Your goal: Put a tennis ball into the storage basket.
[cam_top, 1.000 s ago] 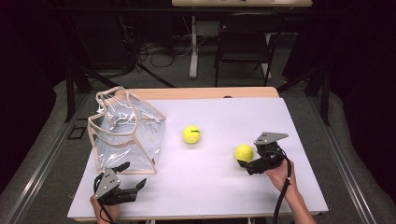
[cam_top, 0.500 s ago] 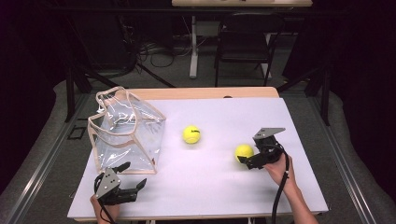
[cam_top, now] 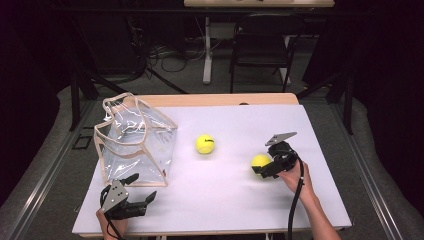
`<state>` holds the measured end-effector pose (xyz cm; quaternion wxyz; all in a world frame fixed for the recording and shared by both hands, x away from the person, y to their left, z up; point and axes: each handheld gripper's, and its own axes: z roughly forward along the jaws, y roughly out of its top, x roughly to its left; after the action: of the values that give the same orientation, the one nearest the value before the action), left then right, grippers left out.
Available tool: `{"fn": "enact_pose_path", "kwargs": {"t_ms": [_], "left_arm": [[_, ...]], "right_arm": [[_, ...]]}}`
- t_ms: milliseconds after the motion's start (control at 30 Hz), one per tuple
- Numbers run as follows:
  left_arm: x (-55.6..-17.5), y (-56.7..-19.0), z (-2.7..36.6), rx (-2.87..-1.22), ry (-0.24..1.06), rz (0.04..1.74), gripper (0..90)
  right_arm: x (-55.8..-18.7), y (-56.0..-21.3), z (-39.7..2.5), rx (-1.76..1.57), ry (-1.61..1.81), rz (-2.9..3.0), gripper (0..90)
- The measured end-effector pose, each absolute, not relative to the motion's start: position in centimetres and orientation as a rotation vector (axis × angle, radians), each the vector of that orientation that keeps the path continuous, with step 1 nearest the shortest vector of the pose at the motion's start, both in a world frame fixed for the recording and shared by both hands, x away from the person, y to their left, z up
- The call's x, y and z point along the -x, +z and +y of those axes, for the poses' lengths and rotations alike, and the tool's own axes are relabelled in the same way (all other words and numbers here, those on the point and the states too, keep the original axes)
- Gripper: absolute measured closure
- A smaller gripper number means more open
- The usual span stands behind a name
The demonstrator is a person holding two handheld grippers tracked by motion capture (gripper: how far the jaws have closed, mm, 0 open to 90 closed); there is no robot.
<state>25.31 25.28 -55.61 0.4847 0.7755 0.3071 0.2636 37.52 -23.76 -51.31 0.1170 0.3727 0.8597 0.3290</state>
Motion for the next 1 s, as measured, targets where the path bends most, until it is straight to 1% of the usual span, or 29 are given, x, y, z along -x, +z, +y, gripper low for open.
{"fn": "enact_pose_path", "kwargs": {"t_ms": [500,667,767,1000], "left_arm": [[-25.5,-55.7,25.3,-1.898,0.628,0.747,16.0],[-25.6,-55.7,25.2,-1.903,0.617,0.746,16.0],[-25.6,-55.8,25.3,-1.908,0.613,0.744,16.0],[-25.7,-55.8,25.2,-1.899,0.61,0.747,16.0]], "right_arm": [[-38.5,-52.3,-23.2,-1.126,0.883,2.566,0.0],[-38.4,-52.6,-23.1,-1.14,0.87,2.568,2.4],[-38.4,-52.8,-23.0,-1.154,0.847,2.569,1.2],[-38.2,-53.1,-23.2,-1.178,0.796,2.576,9.5]]}}
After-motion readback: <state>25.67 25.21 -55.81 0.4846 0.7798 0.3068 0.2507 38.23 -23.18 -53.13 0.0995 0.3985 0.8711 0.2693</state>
